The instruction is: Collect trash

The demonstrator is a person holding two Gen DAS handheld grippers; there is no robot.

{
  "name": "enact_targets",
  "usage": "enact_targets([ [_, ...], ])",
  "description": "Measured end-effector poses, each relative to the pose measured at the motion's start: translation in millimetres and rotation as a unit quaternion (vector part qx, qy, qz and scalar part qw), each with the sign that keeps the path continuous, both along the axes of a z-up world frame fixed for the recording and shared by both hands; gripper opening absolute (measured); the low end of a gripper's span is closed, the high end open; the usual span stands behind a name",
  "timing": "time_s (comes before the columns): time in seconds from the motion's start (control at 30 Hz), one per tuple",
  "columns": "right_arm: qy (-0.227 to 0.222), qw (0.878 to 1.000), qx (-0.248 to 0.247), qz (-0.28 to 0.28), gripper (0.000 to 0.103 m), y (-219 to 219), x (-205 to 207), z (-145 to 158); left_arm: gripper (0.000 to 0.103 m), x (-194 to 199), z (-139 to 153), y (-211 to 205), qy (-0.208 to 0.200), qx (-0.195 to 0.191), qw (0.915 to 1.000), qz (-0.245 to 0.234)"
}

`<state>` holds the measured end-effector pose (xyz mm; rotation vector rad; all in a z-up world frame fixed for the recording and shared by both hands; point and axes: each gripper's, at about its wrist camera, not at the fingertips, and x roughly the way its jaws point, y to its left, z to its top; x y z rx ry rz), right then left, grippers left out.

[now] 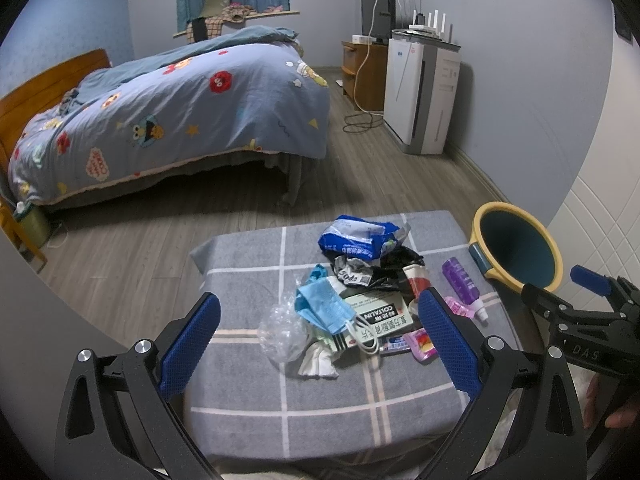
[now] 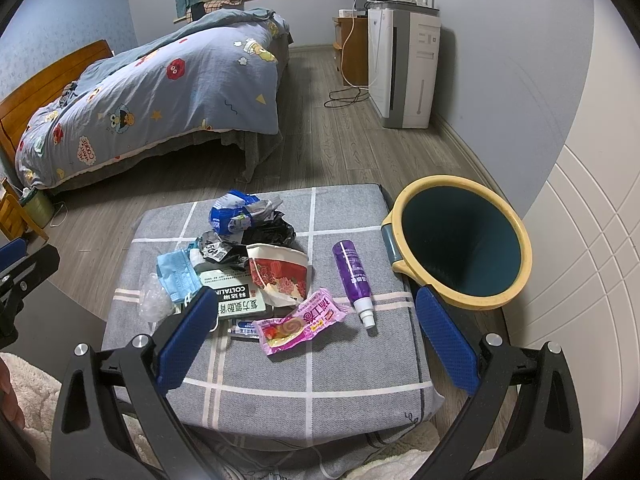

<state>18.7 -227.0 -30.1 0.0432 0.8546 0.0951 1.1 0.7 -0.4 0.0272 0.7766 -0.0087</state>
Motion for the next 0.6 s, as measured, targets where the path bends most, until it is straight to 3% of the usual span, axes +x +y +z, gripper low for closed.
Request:
enact_targets([
  [0.23,0.001,1.0,0.002,-0.001,0.098,-2,0,1,0.098,-3,-6,3,0.01,-0.017,0.9998,0.003],
  [0.37,-0.031,0.999,0.01,-0.01,0.098,-9,4,17,0.098,10,-4,7,0.003,-0.027,0.9996,-0.003],
  [0.6,-0.063,0.998,0.003,0.01,0.098,-19,55,42,0.098,58,7,10,-0.053,-0.03,0.9981,-0.005],
])
